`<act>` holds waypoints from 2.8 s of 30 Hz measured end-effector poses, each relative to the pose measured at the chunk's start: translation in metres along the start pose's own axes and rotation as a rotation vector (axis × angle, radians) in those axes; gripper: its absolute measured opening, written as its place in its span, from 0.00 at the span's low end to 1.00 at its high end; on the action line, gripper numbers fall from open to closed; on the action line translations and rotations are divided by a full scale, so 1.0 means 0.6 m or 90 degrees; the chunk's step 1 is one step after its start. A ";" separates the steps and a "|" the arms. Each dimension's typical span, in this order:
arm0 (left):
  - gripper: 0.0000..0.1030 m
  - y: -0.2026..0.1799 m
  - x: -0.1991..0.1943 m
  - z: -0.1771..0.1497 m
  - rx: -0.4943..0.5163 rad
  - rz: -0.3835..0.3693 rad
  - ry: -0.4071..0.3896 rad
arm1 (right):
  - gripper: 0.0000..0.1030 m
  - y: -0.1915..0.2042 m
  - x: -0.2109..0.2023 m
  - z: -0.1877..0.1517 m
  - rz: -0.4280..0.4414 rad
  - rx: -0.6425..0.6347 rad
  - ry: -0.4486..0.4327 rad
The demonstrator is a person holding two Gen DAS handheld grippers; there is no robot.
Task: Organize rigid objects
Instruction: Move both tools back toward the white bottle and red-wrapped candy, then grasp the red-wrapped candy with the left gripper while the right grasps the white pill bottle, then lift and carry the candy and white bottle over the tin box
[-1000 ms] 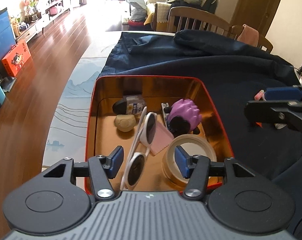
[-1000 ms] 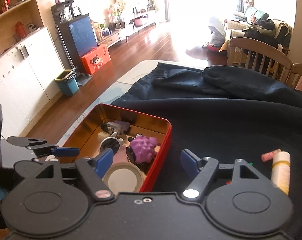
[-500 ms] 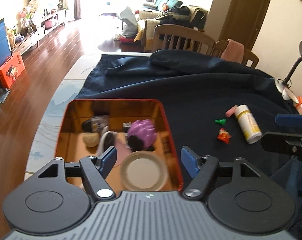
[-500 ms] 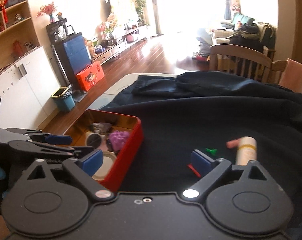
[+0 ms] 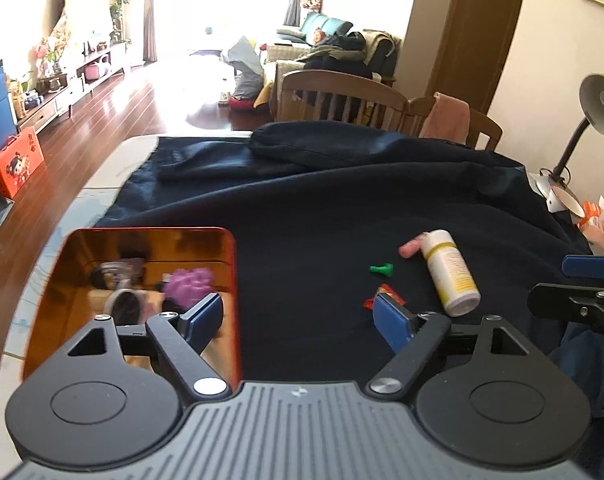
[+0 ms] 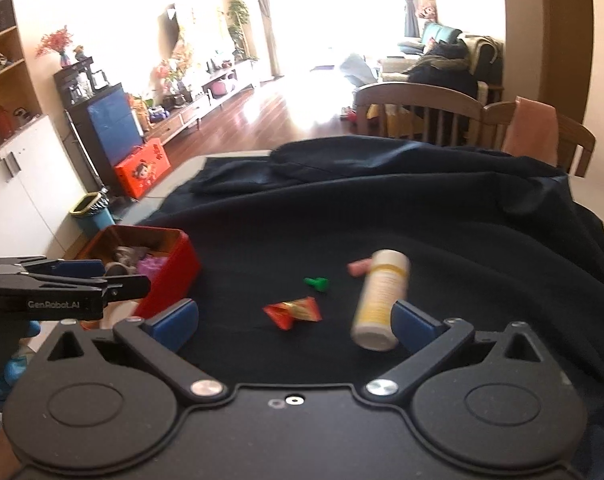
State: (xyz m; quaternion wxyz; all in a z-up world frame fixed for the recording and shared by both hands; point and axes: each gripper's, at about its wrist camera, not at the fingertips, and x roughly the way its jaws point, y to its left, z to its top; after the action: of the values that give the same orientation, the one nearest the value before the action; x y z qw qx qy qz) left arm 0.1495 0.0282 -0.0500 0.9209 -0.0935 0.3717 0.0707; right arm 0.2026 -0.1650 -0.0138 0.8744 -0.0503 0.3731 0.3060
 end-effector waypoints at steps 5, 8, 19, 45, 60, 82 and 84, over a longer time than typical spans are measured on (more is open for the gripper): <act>0.80 -0.051 0.026 0.001 0.019 -0.007 0.007 | 1.00 -0.037 0.002 -0.002 -0.010 -0.002 0.012; 0.80 -0.081 0.047 0.004 0.033 -0.008 0.014 | 1.00 -0.058 0.006 0.000 -0.011 -0.001 0.016; 0.80 -0.139 0.130 0.015 0.050 -0.017 0.056 | 0.99 -0.109 0.056 0.009 -0.015 -0.002 0.041; 0.71 -0.132 0.269 0.000 0.081 -0.024 0.139 | 0.79 -0.155 0.236 0.021 0.001 0.083 0.159; 0.24 -0.173 0.264 -0.007 0.181 -0.025 0.118 | 0.56 -0.143 0.259 0.020 -0.007 0.058 0.179; 0.20 -0.154 0.222 -0.002 0.118 -0.017 0.109 | 0.42 -0.133 0.165 0.004 0.011 0.046 0.145; 0.20 -0.152 0.214 -0.002 0.112 -0.013 0.106 | 0.42 -0.132 0.153 0.002 0.011 0.046 0.141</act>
State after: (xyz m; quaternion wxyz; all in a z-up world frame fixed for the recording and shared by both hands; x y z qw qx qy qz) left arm 0.2585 -0.0529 -0.1296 0.8922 -0.0215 0.4507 0.0204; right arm 0.2978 -0.1829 -0.0865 0.8262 -0.0490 0.4789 0.2927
